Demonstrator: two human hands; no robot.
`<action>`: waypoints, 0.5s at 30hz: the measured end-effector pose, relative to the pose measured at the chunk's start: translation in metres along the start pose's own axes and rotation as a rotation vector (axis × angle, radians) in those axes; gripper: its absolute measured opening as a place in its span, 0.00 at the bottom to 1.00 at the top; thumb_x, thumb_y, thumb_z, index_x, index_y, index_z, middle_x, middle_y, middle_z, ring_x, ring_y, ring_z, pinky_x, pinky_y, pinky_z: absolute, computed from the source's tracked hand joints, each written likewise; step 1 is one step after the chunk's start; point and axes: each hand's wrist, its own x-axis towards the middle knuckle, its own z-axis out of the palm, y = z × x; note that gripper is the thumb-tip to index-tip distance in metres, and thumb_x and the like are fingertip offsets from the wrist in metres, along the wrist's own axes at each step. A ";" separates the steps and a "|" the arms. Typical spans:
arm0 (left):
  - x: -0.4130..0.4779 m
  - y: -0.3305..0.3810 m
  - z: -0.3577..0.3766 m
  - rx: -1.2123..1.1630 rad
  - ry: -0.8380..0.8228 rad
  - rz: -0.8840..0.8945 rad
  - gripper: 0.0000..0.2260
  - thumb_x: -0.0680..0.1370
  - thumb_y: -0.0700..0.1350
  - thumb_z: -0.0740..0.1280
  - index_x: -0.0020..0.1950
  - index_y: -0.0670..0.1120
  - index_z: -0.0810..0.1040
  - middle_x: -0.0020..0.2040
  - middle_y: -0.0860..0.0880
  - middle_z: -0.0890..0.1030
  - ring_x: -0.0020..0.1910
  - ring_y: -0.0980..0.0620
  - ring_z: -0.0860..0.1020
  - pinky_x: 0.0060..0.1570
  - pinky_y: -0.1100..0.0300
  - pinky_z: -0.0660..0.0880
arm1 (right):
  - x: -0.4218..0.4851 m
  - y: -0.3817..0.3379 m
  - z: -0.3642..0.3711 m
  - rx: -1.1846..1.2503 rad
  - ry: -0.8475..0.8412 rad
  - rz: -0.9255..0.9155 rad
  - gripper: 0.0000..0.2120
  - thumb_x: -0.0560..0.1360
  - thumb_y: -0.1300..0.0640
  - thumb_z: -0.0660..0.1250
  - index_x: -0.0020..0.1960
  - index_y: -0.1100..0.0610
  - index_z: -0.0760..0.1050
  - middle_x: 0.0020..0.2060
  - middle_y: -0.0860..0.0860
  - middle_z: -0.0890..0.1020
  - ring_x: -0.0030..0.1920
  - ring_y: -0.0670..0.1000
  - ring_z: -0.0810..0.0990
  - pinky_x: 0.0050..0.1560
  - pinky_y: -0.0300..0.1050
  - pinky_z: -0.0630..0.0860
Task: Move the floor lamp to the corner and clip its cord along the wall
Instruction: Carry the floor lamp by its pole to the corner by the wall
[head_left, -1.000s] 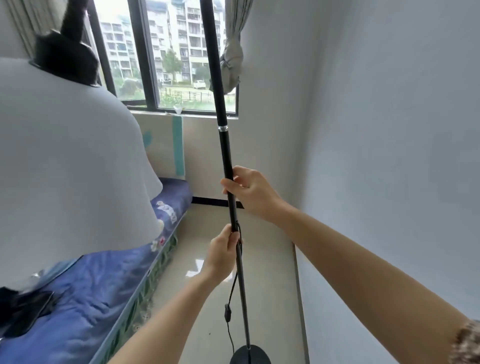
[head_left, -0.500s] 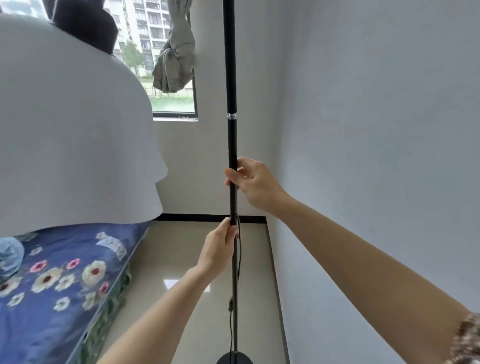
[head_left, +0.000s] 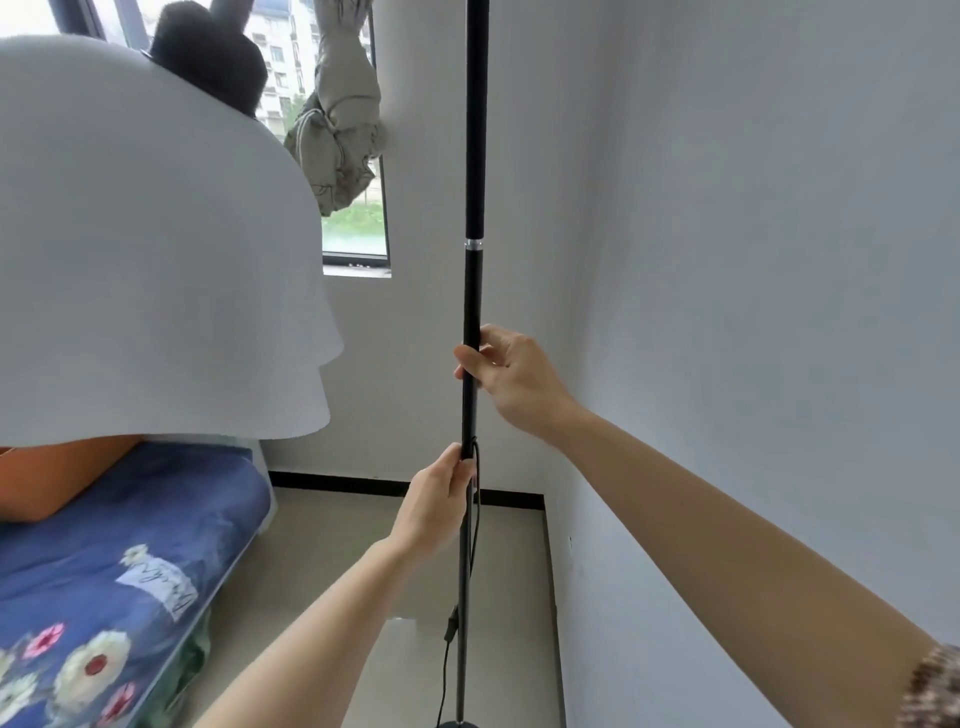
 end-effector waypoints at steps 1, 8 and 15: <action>0.020 -0.003 0.004 -0.003 -0.005 0.006 0.10 0.81 0.48 0.54 0.43 0.47 0.70 0.38 0.45 0.80 0.36 0.47 0.74 0.39 0.57 0.71 | 0.018 0.009 -0.003 -0.004 0.001 -0.005 0.07 0.78 0.55 0.65 0.47 0.59 0.77 0.37 0.52 0.81 0.45 0.58 0.81 0.56 0.56 0.77; 0.167 -0.034 0.031 -0.023 -0.071 0.017 0.10 0.80 0.49 0.53 0.43 0.49 0.69 0.41 0.42 0.80 0.32 0.50 0.69 0.36 0.56 0.69 | 0.145 0.075 -0.025 -0.024 0.029 0.021 0.07 0.78 0.55 0.65 0.48 0.58 0.77 0.38 0.54 0.82 0.49 0.60 0.82 0.58 0.58 0.76; 0.300 -0.062 0.067 -0.047 -0.095 0.029 0.10 0.81 0.46 0.54 0.43 0.47 0.71 0.35 0.53 0.78 0.29 0.60 0.70 0.32 0.68 0.67 | 0.256 0.140 -0.046 -0.038 0.076 0.059 0.05 0.78 0.55 0.65 0.47 0.56 0.76 0.39 0.55 0.82 0.49 0.60 0.82 0.57 0.59 0.76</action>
